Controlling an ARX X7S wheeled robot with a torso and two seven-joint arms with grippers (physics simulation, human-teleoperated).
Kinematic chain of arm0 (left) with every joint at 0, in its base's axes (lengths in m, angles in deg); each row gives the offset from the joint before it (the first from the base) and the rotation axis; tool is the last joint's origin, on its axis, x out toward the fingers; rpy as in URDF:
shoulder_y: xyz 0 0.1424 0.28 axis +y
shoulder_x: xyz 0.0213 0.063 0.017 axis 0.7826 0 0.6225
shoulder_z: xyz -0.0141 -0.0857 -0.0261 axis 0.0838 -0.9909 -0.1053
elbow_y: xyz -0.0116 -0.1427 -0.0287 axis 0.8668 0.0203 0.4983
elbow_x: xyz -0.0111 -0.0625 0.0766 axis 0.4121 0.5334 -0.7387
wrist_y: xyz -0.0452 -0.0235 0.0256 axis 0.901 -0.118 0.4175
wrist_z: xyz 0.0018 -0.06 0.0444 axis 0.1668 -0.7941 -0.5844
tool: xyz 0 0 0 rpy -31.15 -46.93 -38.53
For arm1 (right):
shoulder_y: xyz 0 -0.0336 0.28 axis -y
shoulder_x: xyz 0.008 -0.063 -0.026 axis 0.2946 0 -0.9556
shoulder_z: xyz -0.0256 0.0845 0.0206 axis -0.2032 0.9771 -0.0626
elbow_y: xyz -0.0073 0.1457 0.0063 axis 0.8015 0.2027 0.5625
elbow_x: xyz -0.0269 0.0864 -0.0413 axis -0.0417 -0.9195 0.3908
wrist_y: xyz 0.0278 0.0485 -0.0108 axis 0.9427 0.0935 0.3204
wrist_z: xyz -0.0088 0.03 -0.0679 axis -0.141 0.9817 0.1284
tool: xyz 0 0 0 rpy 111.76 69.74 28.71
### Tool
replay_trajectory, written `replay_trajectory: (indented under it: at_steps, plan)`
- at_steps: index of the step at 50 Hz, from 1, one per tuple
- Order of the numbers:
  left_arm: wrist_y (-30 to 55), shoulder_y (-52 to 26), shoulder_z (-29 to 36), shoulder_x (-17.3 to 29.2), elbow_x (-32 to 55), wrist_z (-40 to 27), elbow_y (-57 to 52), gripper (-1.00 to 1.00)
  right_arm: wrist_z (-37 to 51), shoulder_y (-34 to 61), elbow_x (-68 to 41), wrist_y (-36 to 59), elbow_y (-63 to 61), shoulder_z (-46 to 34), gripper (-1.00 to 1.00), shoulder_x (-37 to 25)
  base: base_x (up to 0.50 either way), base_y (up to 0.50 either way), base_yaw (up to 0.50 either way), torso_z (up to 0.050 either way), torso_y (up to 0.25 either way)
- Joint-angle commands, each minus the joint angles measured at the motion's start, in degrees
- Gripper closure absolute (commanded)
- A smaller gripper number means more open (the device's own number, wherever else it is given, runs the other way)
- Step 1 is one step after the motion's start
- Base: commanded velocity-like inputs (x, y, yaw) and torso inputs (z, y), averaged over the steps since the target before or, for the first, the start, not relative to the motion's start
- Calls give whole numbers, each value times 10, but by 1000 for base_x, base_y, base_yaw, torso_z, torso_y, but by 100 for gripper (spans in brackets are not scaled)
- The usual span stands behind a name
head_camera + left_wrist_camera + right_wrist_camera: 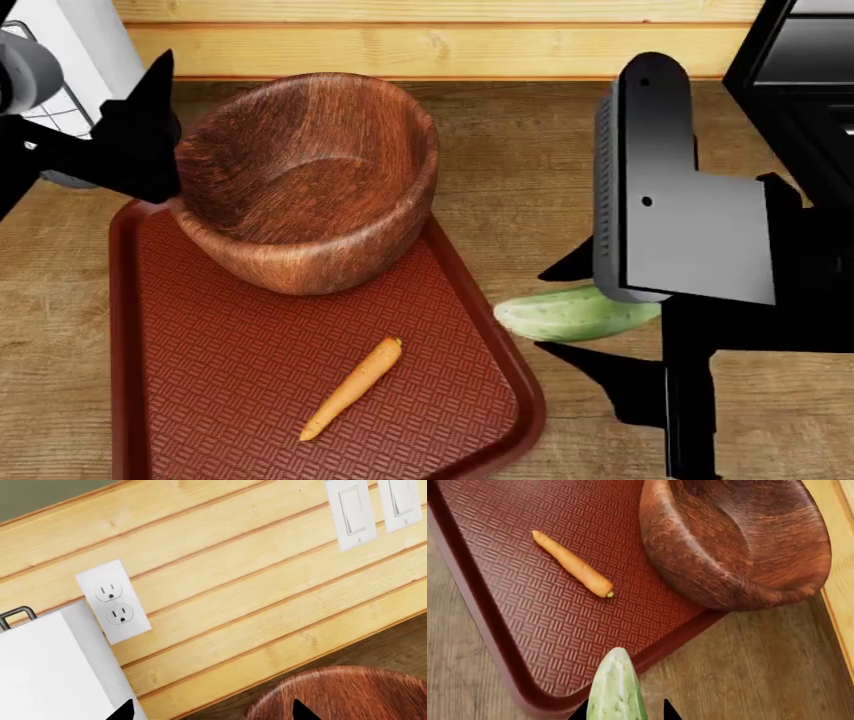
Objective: Place the two vegetables and bowl onto the tray for setting up a vegetable dip station.
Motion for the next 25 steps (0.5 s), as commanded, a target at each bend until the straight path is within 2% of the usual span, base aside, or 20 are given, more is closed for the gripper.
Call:
replay_trajectory:
  at_steps: [1,25]
  plan:
    - [2,-4,-3,4,7,-3,-2,-100,-18,-7,30,-26,8,-19,100,35,0,0,0,0,0]
    - [-9,12,-15,13,13,-3,-3,-100,-32,20,28,-42,8,-29,100,116,0,0,0,0,0]
